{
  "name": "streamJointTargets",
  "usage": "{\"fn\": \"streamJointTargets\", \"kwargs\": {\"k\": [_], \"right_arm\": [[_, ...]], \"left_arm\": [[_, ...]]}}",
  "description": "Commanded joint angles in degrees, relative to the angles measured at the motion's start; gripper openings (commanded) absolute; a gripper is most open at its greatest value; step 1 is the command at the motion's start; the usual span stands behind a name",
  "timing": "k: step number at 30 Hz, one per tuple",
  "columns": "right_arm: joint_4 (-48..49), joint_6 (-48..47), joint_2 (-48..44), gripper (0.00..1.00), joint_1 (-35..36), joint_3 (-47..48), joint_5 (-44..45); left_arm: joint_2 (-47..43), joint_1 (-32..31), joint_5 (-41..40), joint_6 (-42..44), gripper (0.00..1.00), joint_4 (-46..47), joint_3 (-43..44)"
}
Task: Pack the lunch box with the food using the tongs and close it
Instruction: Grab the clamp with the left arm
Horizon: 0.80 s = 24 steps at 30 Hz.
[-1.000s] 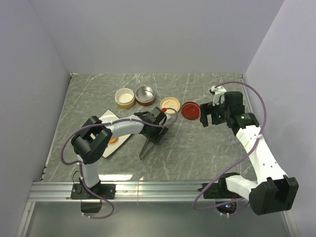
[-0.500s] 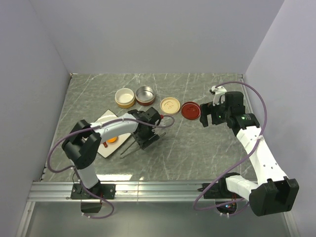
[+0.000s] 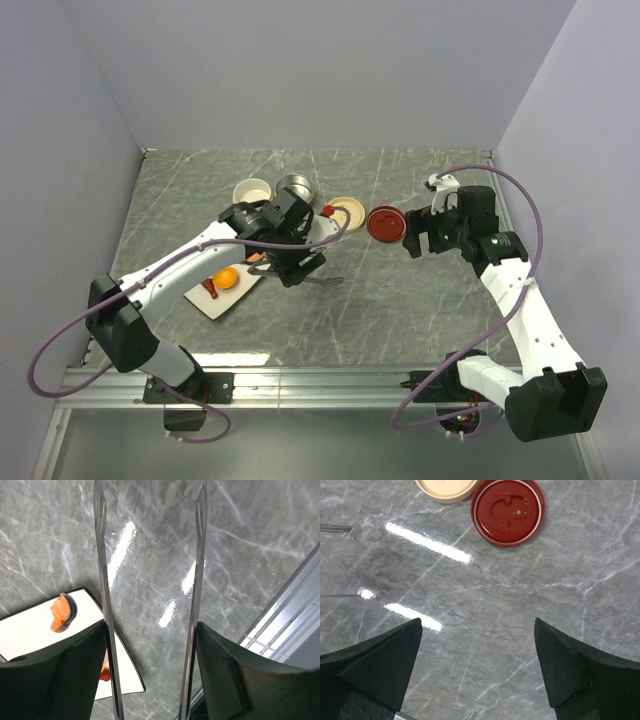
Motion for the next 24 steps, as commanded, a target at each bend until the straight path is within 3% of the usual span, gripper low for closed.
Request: {"fn": "streamJointTargets", "kwargs": {"k": [1, 7, 13, 18, 24], "right_arm": [[1.0, -0.6, -1.7, 1.00, -0.3, 1.2, -0.8], [0.7, -2.0, -2.6, 1.00, -0.3, 1.2, -4.9], [2.9, -5.8, -6.9, 1.00, 0.6, 1.1, -16.0], [6.0, -8.0, -7.8, 0.95, 6.3, 3.7, -18.9], [0.8, -13.7, -2.6, 0.89, 15.6, 10.7, -21.2]], "left_arm": [[-3.2, 1.0, 3.9, 1.6, 0.74, -1.1, 3.1], [-5.0, 8.9, 13.9, 1.2, 0.72, -2.6, 5.5], [-3.6, 16.3, 25.7, 0.4, 0.69, -5.1, 7.7], [-3.2, 17.1, 30.6, -1.2, 0.65, -4.8, 7.9], [-3.6, 18.4, 38.4, -1.3, 0.65, -5.1, 7.7]]}}
